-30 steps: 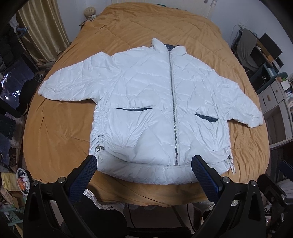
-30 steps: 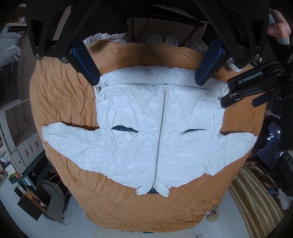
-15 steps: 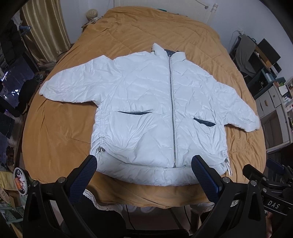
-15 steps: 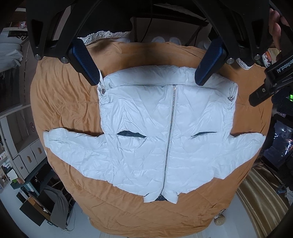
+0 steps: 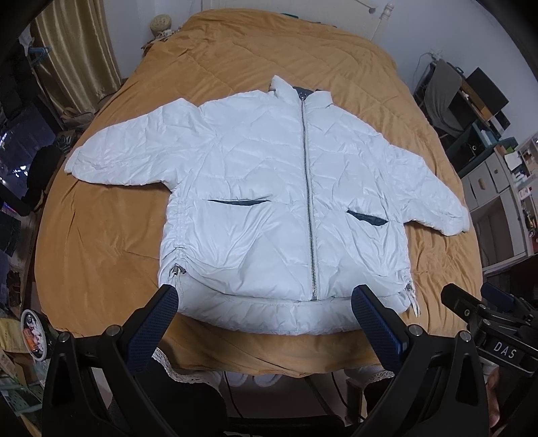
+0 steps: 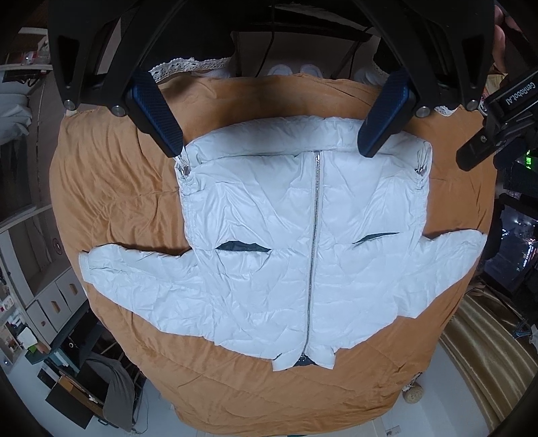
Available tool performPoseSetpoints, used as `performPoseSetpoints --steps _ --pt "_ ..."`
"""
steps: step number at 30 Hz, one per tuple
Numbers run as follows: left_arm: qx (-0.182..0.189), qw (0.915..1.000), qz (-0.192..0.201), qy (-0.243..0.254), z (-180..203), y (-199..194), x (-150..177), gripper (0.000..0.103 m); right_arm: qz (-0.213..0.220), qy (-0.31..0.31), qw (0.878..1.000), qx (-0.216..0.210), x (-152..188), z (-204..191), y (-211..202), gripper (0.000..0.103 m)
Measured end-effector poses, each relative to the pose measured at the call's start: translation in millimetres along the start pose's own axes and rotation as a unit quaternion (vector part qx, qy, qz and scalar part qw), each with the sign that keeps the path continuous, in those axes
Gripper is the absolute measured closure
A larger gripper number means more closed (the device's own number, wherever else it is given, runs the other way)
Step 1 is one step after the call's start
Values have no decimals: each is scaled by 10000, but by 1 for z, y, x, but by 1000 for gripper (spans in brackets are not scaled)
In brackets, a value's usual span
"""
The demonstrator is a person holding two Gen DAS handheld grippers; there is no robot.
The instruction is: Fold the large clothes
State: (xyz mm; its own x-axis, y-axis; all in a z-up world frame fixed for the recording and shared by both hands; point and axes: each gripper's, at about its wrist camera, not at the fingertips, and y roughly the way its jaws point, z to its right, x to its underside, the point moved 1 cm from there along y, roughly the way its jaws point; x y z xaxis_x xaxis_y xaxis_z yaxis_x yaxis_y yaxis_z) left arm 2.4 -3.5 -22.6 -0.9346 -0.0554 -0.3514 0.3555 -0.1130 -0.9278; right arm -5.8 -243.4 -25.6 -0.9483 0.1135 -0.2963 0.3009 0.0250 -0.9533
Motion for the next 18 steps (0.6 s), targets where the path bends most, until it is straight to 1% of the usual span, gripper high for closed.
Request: performPoseSetpoints --steps 6,11,18 --pt "-59 9999 91 -21 0 -4 0 0 -24 -13 10000 34 0 -1 1 0" --pt "-40 10000 0 18 1 -2 1 0 -79 -6 9999 65 -1 -2 3 0" --pt "-71 10000 -33 27 3 -1 0 0 -66 -109 9999 83 0 -5 4 0"
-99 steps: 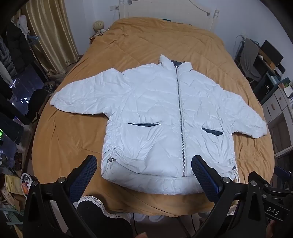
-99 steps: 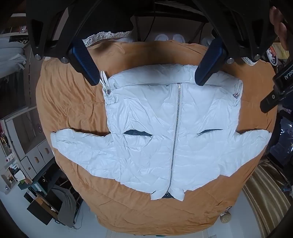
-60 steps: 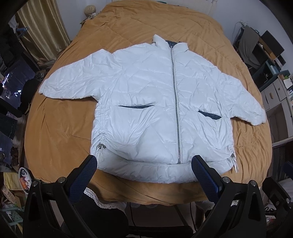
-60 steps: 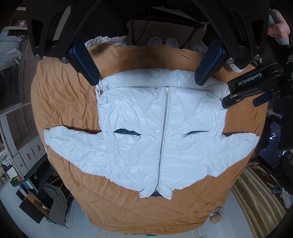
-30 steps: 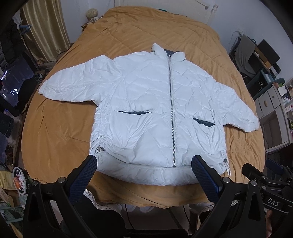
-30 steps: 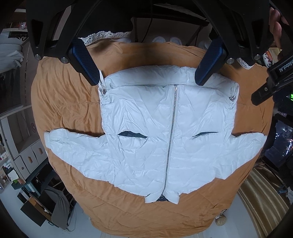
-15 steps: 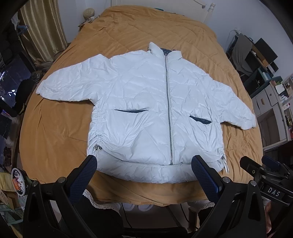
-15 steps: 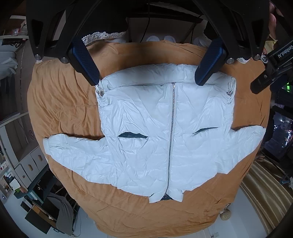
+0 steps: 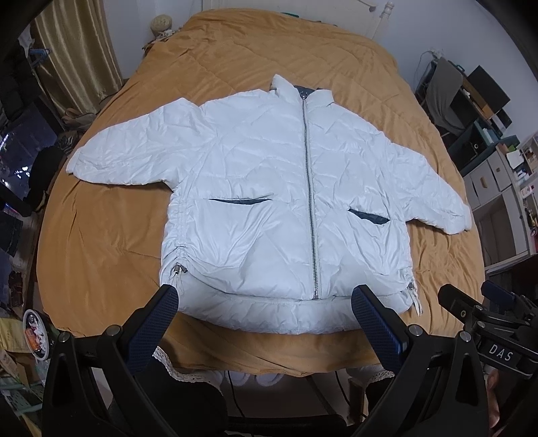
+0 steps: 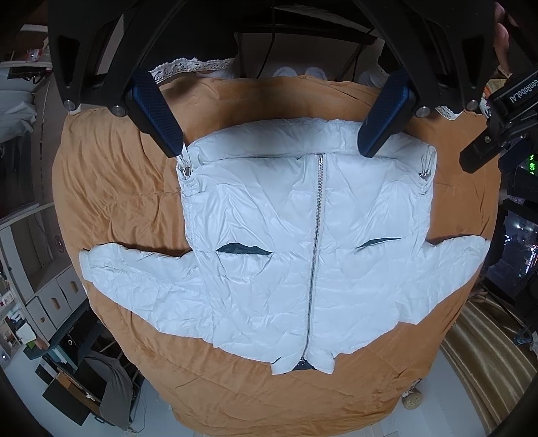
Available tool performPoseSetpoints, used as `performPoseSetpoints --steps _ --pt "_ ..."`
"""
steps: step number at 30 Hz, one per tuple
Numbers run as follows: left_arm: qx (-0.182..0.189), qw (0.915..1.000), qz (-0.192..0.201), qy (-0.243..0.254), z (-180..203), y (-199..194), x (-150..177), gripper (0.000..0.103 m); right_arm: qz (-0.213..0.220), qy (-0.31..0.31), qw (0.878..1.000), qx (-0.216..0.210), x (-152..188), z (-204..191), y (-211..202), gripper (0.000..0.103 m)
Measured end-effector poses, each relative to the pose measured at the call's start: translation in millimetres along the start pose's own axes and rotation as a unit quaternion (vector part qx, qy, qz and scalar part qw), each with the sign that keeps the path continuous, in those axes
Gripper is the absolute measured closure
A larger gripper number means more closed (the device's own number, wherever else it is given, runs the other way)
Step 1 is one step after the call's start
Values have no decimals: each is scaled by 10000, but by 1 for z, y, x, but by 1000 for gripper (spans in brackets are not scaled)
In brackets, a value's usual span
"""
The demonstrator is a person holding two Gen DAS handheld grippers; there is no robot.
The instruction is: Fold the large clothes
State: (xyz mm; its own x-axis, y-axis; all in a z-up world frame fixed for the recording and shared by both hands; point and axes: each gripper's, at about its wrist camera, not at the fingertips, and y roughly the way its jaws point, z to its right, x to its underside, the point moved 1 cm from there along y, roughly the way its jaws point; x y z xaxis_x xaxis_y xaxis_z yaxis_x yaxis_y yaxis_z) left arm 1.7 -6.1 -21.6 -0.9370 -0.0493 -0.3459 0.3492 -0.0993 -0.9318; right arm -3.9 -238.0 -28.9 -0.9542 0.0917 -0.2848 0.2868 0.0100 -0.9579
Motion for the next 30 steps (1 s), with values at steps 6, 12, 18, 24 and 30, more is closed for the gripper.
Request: performPoseSetpoints --steps 6,12,18,24,30 --pt "-14 10000 -9 13 0 1 0 0 5 -10 10000 -4 1 -1 0 0" --pt "-30 10000 -39 4 1 3 2 0 -23 13 10000 -31 1 0 1 0" --pt "-72 10000 34 32 2 1 2 0 -16 6 10000 -30 1 0 1 0" --pt "-53 10000 -39 5 2 2 3 0 -15 -18 10000 -30 2 -1 1 0" --pt "-48 10000 -53 13 1 3 3 0 -28 -16 10000 -29 2 -1 1 0"
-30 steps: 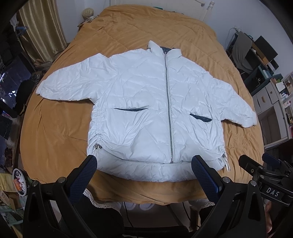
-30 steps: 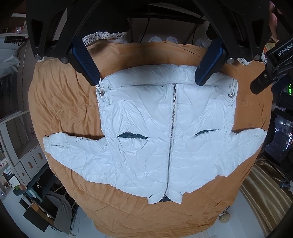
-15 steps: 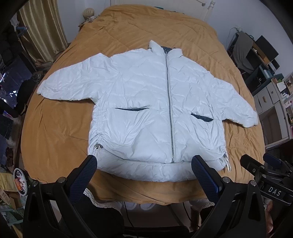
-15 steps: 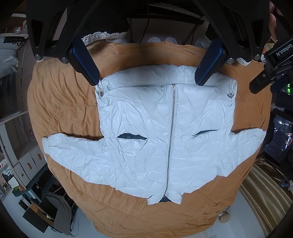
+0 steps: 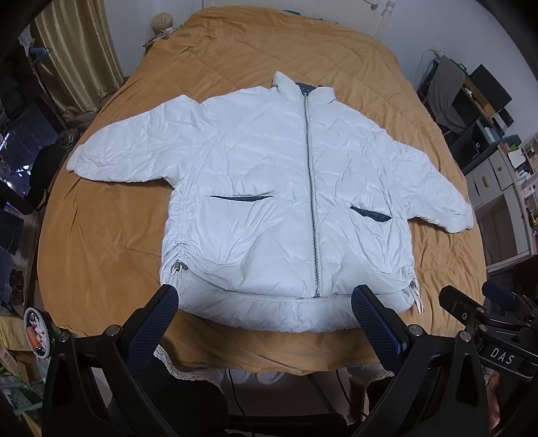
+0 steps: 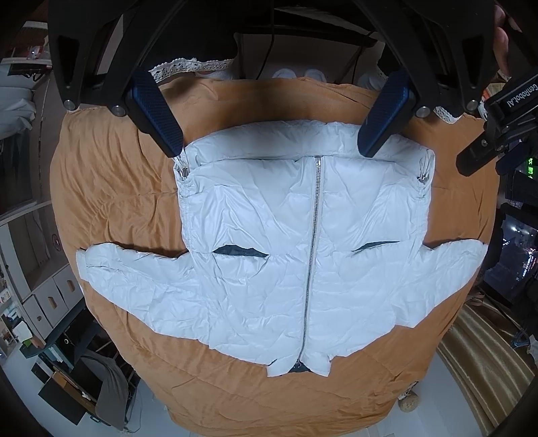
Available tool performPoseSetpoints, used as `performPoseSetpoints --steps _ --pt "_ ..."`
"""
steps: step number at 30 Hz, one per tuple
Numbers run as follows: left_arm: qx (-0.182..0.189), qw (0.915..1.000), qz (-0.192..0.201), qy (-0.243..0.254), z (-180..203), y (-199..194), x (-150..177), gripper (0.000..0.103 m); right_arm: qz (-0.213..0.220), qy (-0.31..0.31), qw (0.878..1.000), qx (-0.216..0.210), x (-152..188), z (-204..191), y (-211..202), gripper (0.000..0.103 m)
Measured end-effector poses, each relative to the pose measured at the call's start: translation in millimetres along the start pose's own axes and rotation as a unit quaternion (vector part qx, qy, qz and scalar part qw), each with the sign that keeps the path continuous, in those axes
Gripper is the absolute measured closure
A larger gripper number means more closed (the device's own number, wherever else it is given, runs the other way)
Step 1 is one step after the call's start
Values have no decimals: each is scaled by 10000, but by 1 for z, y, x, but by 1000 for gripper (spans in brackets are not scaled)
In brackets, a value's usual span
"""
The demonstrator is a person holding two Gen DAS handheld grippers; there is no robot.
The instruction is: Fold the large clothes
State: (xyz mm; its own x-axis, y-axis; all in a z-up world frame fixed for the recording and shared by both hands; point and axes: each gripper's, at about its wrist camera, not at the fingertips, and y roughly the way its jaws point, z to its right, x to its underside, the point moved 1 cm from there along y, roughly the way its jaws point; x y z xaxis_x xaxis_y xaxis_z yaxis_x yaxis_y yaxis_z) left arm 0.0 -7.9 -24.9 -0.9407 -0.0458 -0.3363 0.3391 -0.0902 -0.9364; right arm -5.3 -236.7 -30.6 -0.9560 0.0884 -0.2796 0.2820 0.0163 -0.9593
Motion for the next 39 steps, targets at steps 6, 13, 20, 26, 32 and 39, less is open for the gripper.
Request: performPoseSetpoints --steps 6,13,20,26,32,39 --pt "-2 10000 -40 -6 -1 2 0 0 -66 -30 10000 -40 3 -3 2 0" --pt "-52 10000 -5 44 -2 3 -1 0 -95 -13 9999 -46 3 -1 4 0" --pt "554 9982 228 -69 -71 11 -43 0 -155 -3 9999 -50 0 -3 8 0" --pt "1386 9604 1498 -1898 -269 64 -85 0 -355 -170 9992 28 -4 -16 21 0" --pt "2180 8765 1531 -4010 -434 191 -83 1 -666 -164 9971 319 -15 -19 48 0" --pt "2962 8209 1815 -4532 -508 274 -125 1 -976 -92 9932 633 -37 -9 80 0"
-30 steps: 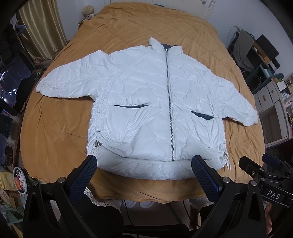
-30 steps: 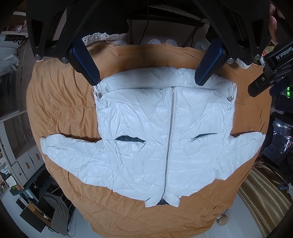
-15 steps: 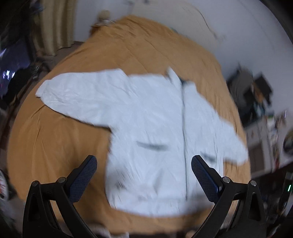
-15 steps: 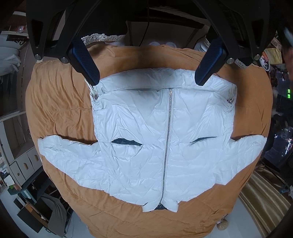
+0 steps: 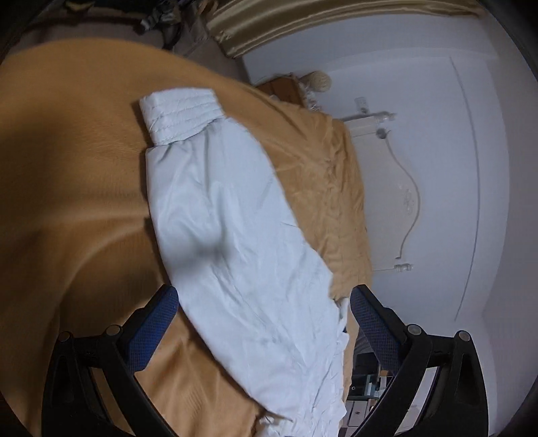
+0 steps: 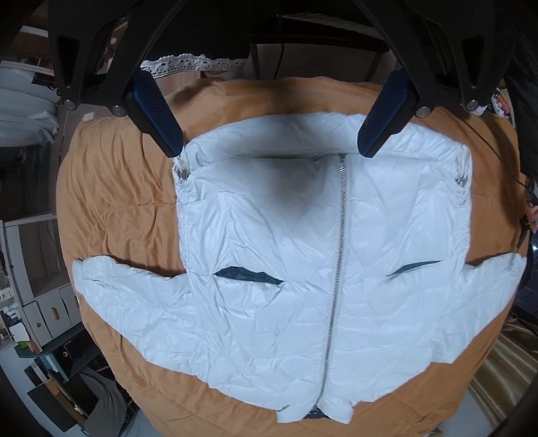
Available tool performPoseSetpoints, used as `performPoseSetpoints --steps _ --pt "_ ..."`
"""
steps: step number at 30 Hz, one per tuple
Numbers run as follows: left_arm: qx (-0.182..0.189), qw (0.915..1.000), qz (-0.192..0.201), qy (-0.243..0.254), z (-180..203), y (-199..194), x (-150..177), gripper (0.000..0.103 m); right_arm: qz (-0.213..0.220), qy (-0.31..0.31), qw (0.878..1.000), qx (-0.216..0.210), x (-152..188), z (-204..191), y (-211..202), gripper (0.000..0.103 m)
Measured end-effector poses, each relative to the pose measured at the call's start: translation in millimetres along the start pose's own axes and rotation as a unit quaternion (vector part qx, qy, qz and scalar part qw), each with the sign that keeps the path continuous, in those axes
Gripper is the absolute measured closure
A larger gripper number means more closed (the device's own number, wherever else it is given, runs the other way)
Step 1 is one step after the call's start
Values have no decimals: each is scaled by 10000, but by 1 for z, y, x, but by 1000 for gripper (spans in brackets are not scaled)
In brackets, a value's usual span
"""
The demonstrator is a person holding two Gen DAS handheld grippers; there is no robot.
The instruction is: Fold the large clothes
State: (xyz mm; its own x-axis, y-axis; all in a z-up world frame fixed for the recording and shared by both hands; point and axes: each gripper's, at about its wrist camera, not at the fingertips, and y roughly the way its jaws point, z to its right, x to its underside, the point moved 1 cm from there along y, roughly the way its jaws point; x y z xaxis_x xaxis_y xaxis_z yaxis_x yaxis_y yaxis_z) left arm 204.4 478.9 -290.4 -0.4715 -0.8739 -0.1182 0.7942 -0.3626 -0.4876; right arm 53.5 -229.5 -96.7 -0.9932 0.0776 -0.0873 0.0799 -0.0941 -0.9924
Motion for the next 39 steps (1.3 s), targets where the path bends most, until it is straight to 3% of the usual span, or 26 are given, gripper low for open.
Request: performPoseSetpoints --steps 2,4,7,9,10,11,13,16,20,23,25,27,30,35,37,39 --pt "-168 9996 32 -209 -17 12 -13 1 -70 88 9999 56 -8 5 6 0" --pt "75 9984 260 -506 -31 15 -16 1 -93 181 9997 107 -14 9 10 0" --pt "276 9982 311 -433 -28 21 -31 3 -58 233 9997 99 -21 12 13 0" --pt "-100 9987 504 -56 -11 24 -40 40 -90 230 9996 107 -23 13 16 0" --pt "-463 9976 506 102 -5 30 -42 80 -117 208 9996 117 -24 12 18 0" --pt "-750 9963 361 219 -1 42 -43 97 -149 189 9996 113 -25 12 21 0" --pt "-864 9955 162 342 1 61 -41 97 -238 178 9996 -18 -25 11 25 0" --pt "-893 9941 455 419 1 69 -27 98 -295 140 9994 -145 -23 8 27 0" --pt "-84 9899 1138 838 50 45 6 101 -198 162 9996 -150 -20 13 22 0" --pt "458 9821 1105 1454 125 45 43 101 -40 255 9995 -187 -19 21 15 0" --pt "656 9719 927 2064 181 57 80 101 95 189 9997 -122 -22 25 10 0" --pt "906 9545 678 2758 231 77 136 100 311 162 9994 70 -26 31 3 0" --pt "1197 9366 96 3291 272 120 223 98 811 200 9963 220 -34 47 -11 0" --pt "1123 9127 -1036 3790 273 216 348 98 1743 808 9807 369 -54 93 -3 0" --pt "973 9077 -1309 3865 257 253 385 98 1603 1093 9809 163 -67 113 21 0" --pt "551 8998 -1518 4053 227 293 422 98 1417 1287 9813 -184 -81 128 43 0"
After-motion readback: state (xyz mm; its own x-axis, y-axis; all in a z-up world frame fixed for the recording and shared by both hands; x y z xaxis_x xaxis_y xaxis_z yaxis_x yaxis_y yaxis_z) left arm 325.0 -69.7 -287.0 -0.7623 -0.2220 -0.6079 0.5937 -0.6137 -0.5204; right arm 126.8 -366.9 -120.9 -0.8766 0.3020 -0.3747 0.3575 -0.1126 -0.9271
